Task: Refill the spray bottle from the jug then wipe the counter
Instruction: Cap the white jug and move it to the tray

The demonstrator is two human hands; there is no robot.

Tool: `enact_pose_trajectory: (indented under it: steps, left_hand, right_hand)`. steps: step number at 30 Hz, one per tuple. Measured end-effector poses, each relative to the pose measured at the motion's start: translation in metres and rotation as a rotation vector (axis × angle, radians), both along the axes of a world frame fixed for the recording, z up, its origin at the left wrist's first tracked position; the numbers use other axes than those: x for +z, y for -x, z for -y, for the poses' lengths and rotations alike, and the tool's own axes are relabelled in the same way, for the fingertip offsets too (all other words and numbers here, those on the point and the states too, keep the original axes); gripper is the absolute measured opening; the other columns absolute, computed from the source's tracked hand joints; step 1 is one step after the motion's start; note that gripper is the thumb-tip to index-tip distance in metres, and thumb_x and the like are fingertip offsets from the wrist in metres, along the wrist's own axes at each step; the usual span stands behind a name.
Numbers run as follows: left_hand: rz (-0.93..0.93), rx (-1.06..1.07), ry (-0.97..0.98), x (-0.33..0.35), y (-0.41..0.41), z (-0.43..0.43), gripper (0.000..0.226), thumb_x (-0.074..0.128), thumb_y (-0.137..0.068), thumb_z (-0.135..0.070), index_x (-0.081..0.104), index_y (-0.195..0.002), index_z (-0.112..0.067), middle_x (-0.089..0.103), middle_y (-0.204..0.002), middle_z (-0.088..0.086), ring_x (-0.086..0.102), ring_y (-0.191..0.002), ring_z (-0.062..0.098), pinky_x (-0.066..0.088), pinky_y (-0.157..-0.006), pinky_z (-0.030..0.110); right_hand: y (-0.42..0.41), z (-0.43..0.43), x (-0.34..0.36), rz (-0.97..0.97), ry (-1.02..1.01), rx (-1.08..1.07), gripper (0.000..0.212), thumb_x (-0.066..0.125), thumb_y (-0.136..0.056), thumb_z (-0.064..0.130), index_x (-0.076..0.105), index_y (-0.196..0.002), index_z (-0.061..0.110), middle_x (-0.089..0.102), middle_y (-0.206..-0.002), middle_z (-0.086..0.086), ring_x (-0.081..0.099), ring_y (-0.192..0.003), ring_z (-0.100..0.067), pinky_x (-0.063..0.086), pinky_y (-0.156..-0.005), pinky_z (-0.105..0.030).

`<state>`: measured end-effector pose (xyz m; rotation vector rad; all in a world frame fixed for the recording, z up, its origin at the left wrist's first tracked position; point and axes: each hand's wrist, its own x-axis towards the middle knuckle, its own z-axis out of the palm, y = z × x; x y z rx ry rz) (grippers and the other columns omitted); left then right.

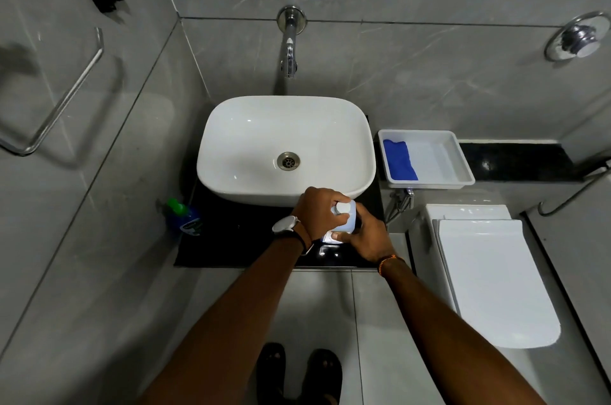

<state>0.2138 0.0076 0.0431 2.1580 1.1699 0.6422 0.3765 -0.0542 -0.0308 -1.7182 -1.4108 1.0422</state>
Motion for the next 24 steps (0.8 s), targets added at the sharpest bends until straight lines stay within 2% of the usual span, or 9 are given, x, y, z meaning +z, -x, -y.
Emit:
enact_pose_trajectory:
  steps: [3, 6, 8, 10, 12, 14, 16, 20, 24]
  left_hand:
    - [-0.018, -0.104, -0.014, 0.005, 0.004, -0.007, 0.031, 0.075, -0.074, -0.011, 0.078, -0.105, -0.006, 0.078, -0.103, 0.016, 0.073, -0.095, 0.032, 0.056, -0.086, 0.036]
    - [-0.069, -0.162, -0.041, 0.005, 0.006, -0.010, 0.034, 0.074, -0.076, -0.010, 0.076, -0.110, -0.006, 0.077, -0.106, 0.018, 0.072, -0.097, 0.035, 0.054, -0.087, 0.036]
    - [-0.063, -0.165, -0.041, -0.001, 0.007, -0.010, 0.037, 0.075, -0.079, -0.012, 0.074, -0.115, -0.007, 0.075, -0.111, 0.018, 0.070, -0.101, 0.034, 0.055, -0.091, 0.039]
    - [-0.035, -0.100, -0.037, -0.015, 0.010, -0.003, 0.044, 0.078, -0.081, -0.023, 0.070, -0.121, -0.010, 0.072, -0.117, 0.013, 0.066, -0.107, 0.029, 0.054, -0.096, 0.041]
    - [-0.020, 0.070, -0.094, -0.036, 0.013, 0.013, 0.047, 0.076, -0.081, -0.040, 0.066, -0.123, -0.018, 0.065, -0.116, 0.003, 0.059, -0.107, 0.020, 0.051, -0.096, 0.033]
    - [0.004, 0.221, -0.159, -0.058, 0.016, 0.031, 0.037, 0.068, -0.085, -0.046, 0.062, -0.115, -0.025, 0.059, -0.109, -0.004, 0.055, -0.101, 0.016, 0.050, -0.089, 0.029]
    - [-0.017, 0.220, -0.130, -0.075, 0.015, 0.045, 0.030, 0.062, -0.088, -0.045, 0.060, -0.111, -0.027, 0.058, -0.107, -0.006, 0.056, -0.099, 0.017, 0.052, -0.087, 0.034]
    - [-0.198, 0.070, -0.046, -0.099, -0.008, 0.054, 0.043, 0.051, -0.094, -0.048, 0.055, -0.127, -0.021, 0.057, -0.129, 0.000, 0.055, -0.122, 0.021, 0.050, -0.102, 0.037]
    - [-0.329, -0.002, 0.089, -0.112, -0.047, 0.047, 0.061, 0.042, -0.100, -0.045, 0.031, -0.152, -0.014, 0.028, -0.163, 0.006, 0.017, -0.155, 0.024, 0.022, -0.127, 0.042]
  right_hand:
    - [0.000, -0.001, -0.001, -0.005, -0.005, 0.018, 0.078, 0.091, -0.072, 0.036, 0.053, -0.140, 0.027, 0.068, -0.125, 0.008, 0.065, -0.111, -0.010, 0.054, -0.096, -0.024]
    - [0.000, -0.002, 0.000, 0.003, -0.009, 0.032, 0.078, 0.090, -0.073, 0.038, 0.051, -0.141, 0.028, 0.066, -0.124, 0.011, 0.064, -0.109, -0.007, 0.051, -0.089, -0.012]
    - [-0.002, -0.003, 0.000, -0.001, -0.017, 0.039, 0.080, 0.091, -0.073, 0.038, 0.051, -0.141, 0.027, 0.066, -0.124, 0.010, 0.064, -0.110, -0.009, 0.052, -0.088, -0.012]
    - [-0.006, -0.002, 0.001, -0.009, -0.019, 0.042, 0.080, 0.092, -0.072, 0.036, 0.051, -0.141, 0.026, 0.068, -0.126, 0.006, 0.065, -0.112, -0.012, 0.057, -0.093, -0.026]
    - [-0.016, 0.001, 0.000, -0.016, -0.023, 0.027, 0.080, 0.092, -0.072, 0.033, 0.052, -0.141, 0.024, 0.068, -0.127, 0.004, 0.065, -0.115, -0.016, 0.057, -0.097, -0.035]
    - [-0.032, 0.006, -0.002, 0.006, -0.028, -0.008, 0.079, 0.093, -0.072, 0.029, 0.053, -0.140, 0.022, 0.068, -0.127, 0.003, 0.064, -0.118, -0.017, 0.055, -0.100, -0.035]
    - [-0.053, 0.011, -0.003, 0.014, -0.010, -0.050, 0.078, 0.093, -0.072, 0.024, 0.054, -0.139, 0.021, 0.068, -0.127, 0.002, 0.065, -0.118, -0.019, 0.054, -0.100, -0.035]
    - [-0.102, 0.016, -0.001, 0.035, 0.005, -0.140, 0.078, 0.093, -0.071, 0.017, 0.054, -0.139, 0.018, 0.068, -0.122, 0.001, 0.066, -0.113, -0.022, 0.052, -0.085, -0.013]
    - [-0.144, 0.010, 0.007, 0.088, -0.038, -0.219, 0.079, 0.094, -0.071, 0.026, 0.055, -0.139, 0.020, 0.067, -0.126, 0.004, 0.063, -0.111, -0.014, 0.048, -0.081, -0.004]
